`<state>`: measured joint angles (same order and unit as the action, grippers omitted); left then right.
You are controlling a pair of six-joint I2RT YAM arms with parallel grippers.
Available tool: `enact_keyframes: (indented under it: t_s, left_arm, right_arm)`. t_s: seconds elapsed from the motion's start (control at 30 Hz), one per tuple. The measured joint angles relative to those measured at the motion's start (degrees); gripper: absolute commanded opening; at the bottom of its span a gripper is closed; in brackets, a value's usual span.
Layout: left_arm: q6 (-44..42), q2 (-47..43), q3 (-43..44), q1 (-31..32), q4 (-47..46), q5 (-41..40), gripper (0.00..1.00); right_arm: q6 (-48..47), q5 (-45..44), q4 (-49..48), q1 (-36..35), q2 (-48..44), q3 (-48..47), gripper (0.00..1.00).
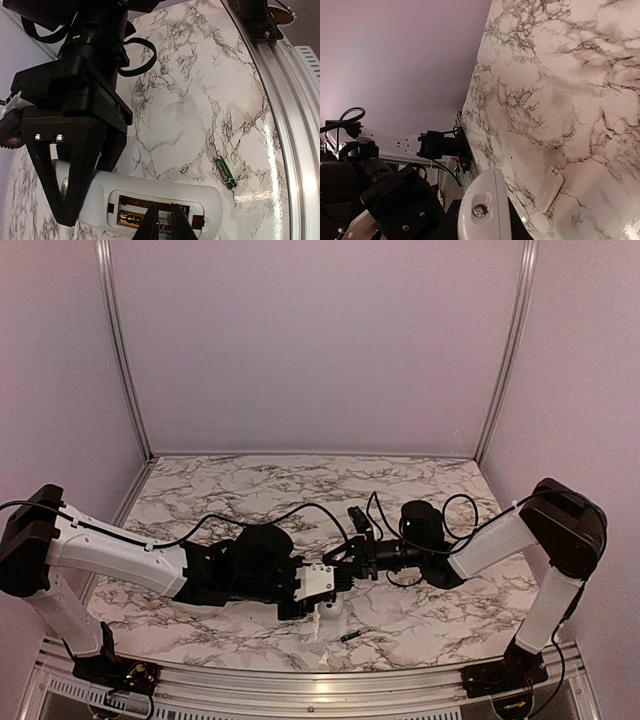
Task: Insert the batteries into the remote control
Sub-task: Load the battery into the battery compartment, then press the battery in the battery compartment.
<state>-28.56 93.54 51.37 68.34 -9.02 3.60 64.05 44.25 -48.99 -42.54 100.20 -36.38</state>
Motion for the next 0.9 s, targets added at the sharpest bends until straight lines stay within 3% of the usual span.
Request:
enact_keyframes:
  t_s: [0.13, 0.3, 0.37, 0.43, 0.47, 0.67, 0.9]
  left_arm:
    - [-0.2, -1.29, 0.0, 0.22, 0.33, -0.96, 0.21]
    - [0.7, -6.05, -0.26, 0.9, 1.11, -3.41, 0.48]
    - [1.92, -9.51, -0.81, 0.98, 0.48, -4.31, 0.65]
    - [3.67, -13.22, -1.57, 0.98, -0.61, -5.64, 0.91]
    - [4.79, -15.08, -2.08, 0.98, -1.42, -6.47, 0.98]
    - [16.22, -24.17, -5.95, 0.98, -7.15, -12.33, 0.99]
    - [30.6, -21.11, -6.1, 0.59, -3.69, -13.92, 0.99]
  right_arm:
    - [0.22, 0.44, -0.24, 0.0, -0.48, 0.0, 0.0]
    - [-0.5, 1.75, -0.11, 0.22, -1.88, 0.0, 0.0]
    - [-1.11, 1.81, -0.02, 0.55, -1.97, 0.0, 0.0]
    - [-1.75, 1.77, 0.04, 0.96, -2.05, 0.13, 0.0]
    - [-2.21, 1.75, 0.24, 1.31, -2.29, 0.39, 0.0]
    - [-5.86, 1.29, 2.78, 2.67, -6.03, 1.07, 0.0]
    - [-10.32, -0.31, 5.79, 2.82, -9.7, 1.07, 0.0]
